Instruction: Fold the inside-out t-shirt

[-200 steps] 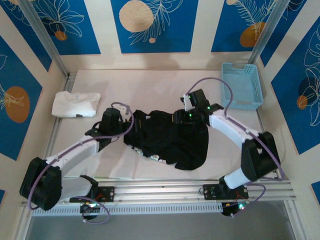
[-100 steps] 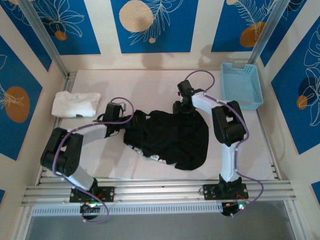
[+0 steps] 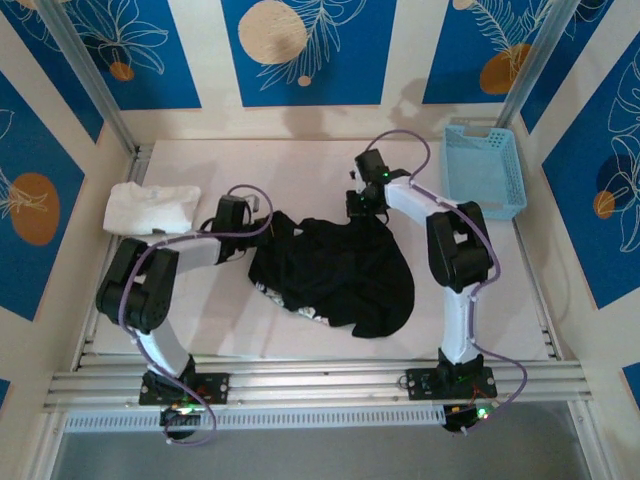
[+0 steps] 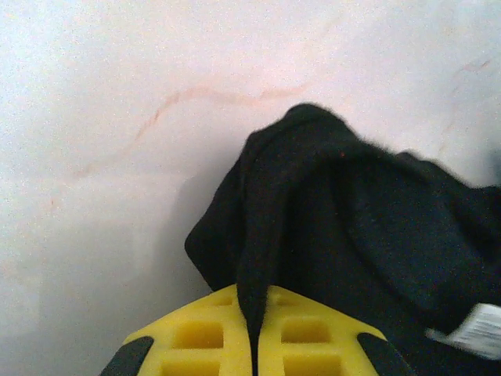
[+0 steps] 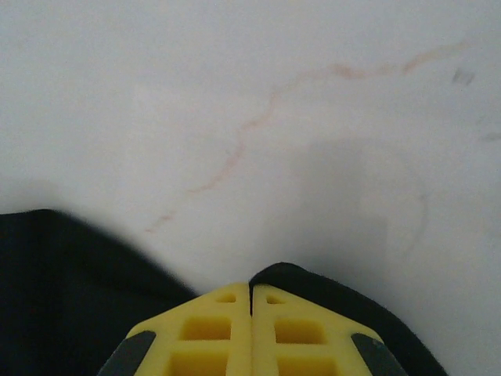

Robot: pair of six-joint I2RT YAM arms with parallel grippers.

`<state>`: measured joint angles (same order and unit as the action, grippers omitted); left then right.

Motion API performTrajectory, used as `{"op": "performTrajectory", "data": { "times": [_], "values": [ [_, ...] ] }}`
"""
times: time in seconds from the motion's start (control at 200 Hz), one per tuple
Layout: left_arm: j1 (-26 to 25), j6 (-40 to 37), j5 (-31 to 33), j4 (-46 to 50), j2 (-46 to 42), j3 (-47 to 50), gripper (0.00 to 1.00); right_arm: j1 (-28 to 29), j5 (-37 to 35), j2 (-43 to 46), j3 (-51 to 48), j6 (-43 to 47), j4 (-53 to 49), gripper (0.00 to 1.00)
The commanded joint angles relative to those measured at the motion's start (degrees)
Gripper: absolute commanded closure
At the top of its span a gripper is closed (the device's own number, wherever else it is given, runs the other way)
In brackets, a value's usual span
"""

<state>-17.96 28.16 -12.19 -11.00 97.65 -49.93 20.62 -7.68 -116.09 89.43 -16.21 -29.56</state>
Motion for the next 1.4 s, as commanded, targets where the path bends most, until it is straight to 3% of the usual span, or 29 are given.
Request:
{"op": "performTrajectory", "data": {
  "times": [0.0, 0.19, 0.345, 0.525, 0.6, 0.72, 0.87, 0.965, 1.09, 1.19, 1.29, 1.395],
  "values": [
    [1.33, -1.5, 0.43, -2.52, -8.33, -6.21, 1.0, -1.46, 3.82, 10.71, 5.19, 1.75, 5.7, 1.0],
    [1.39, -4.43, 0.3, -2.69, -21.31, -11.64, 1.0, -2.55, 6.09, 24.58, 4.53, 1.89, 10.68, 1.0],
    [1.19, -3.14, -4.17, -8.58, -32.34, -4.85, 1.0, -2.61, 5.89, 39.41, -8.51, 0.59, 17.9, 1.0],
    [1.13, -1.05, -9.4, -6.84, -42.33, 9.84, 0.79, -2.31, -1.01, 55.35, -31.01, -2.67, 21.24, 0.96],
    [1.1, -1.41, -9.53, -3.38, -47.04, 15.99, 0.66, -2.39, -4.4, 60.81, -40.1, -3.96, 21.08, 0.87],
    [1.04, -2.32, -4.31, 4.69, -53.67, 22.15, 0.51, -2.48, -5.92, 65.35, -49.77, -5.89, 19.25, 0.6],
    [0.93, 0.82, -0.53, 11.17, -55.48, 24.05, 0.44, -0.3, -0.79, 62.76, -52.79, -6.24, 19.93, 0.52],
    [-0.32, 1.02, -0.53, 12.1, -53.13, 23.2, 0.43, 4.7, 2.08, 57.29, -51.45, -4.15, 23.24, 0.5],
    [-5.28, -1.05, 3.73, 12.81, -48.19, 21.46, 0.39, 13.59, -2.75, 45.95, -45.58, 0.94, 23.43, 0.47],
    [-12.28, -2.8, 9.73, 13.73, -42.3, 18.61, 0.37, 18.41, -7.42, 36.69, -40.73, 3.58, 22.96, 0.42],
    [-16.94, -2.09, 13.28, 13.79, -35.92, 16.23, 0.36, 20.1, -10.31, 29.02, -37.23, 3.92, 23.45, 0.4],
    [-18.37, 0.7, 14.36, 8.86, -30.62, 16.76, 0.36, 20.12, -11.82, 22.5, -34.7, 3.45, 24.57, 0.39]
  ]
}}
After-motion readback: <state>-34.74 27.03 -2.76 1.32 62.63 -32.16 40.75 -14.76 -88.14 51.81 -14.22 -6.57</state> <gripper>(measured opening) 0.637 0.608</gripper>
